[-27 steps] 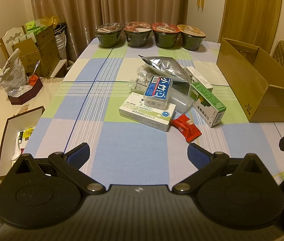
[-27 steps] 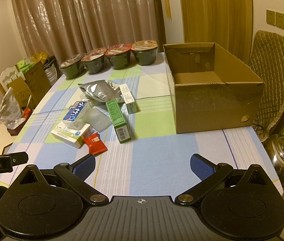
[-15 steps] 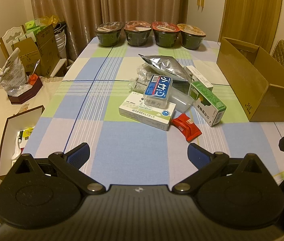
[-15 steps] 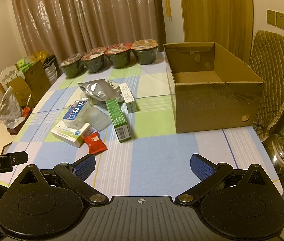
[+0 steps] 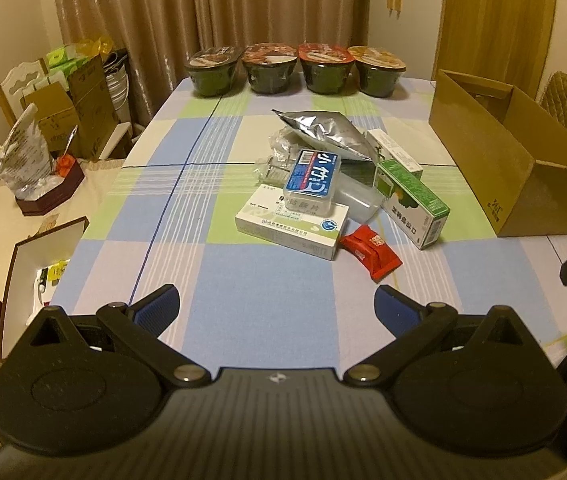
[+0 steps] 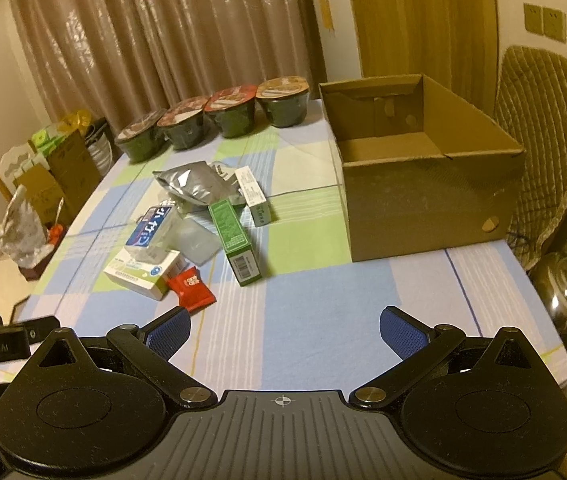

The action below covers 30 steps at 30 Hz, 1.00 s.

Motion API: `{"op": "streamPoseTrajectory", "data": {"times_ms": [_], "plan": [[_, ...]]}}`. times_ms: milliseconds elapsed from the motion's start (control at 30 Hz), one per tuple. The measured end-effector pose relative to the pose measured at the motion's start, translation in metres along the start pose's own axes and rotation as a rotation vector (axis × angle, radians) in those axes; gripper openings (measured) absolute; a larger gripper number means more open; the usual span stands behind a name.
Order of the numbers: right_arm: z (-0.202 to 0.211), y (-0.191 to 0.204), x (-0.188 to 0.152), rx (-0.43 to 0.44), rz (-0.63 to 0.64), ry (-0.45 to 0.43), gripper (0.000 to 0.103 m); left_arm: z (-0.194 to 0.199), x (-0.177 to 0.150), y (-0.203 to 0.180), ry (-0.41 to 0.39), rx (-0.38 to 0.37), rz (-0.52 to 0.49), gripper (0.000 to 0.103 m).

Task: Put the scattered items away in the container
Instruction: 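Move both tools toward the scattered items on the table, then grasp the blue toothbrush box with the left tool while the right tool grasps the green box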

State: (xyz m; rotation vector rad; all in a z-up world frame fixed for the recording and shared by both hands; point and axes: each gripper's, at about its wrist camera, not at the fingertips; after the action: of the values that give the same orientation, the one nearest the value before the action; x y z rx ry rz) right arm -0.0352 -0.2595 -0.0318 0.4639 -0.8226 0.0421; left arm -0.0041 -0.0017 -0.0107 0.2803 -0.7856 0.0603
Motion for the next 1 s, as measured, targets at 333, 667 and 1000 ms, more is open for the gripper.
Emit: {"op": "streamPoseTrajectory", "data": {"times_ms": [333, 667, 1000], "plan": [[0.000, 0.020, 0.014, 0.014, 0.138, -0.050, 0.103, 0.006, 0.014, 0.004, -0.024, -0.065, -0.015, 0.102], [-0.059, 0.027, 0.051, 0.090, 0.223, 0.042, 0.103, -0.033, 0.052, 0.008, -0.026, -0.092, -0.066, 0.102], [-0.147, 0.016, 0.075, 0.113, 0.316, 0.148, 0.103, -0.099, 0.083, -0.001, -0.002, -0.125, -0.117, 0.101]]}}
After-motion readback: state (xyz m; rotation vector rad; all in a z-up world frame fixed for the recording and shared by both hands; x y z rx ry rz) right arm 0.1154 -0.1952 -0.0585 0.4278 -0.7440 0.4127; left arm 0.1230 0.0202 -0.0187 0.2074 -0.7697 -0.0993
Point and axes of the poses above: each gripper's, at about its wrist camera, not at the fingertips, and z roughly against the way its jaws point, y to its left, x to its top, and after that the axes turned 15 degrees about x, right-handed
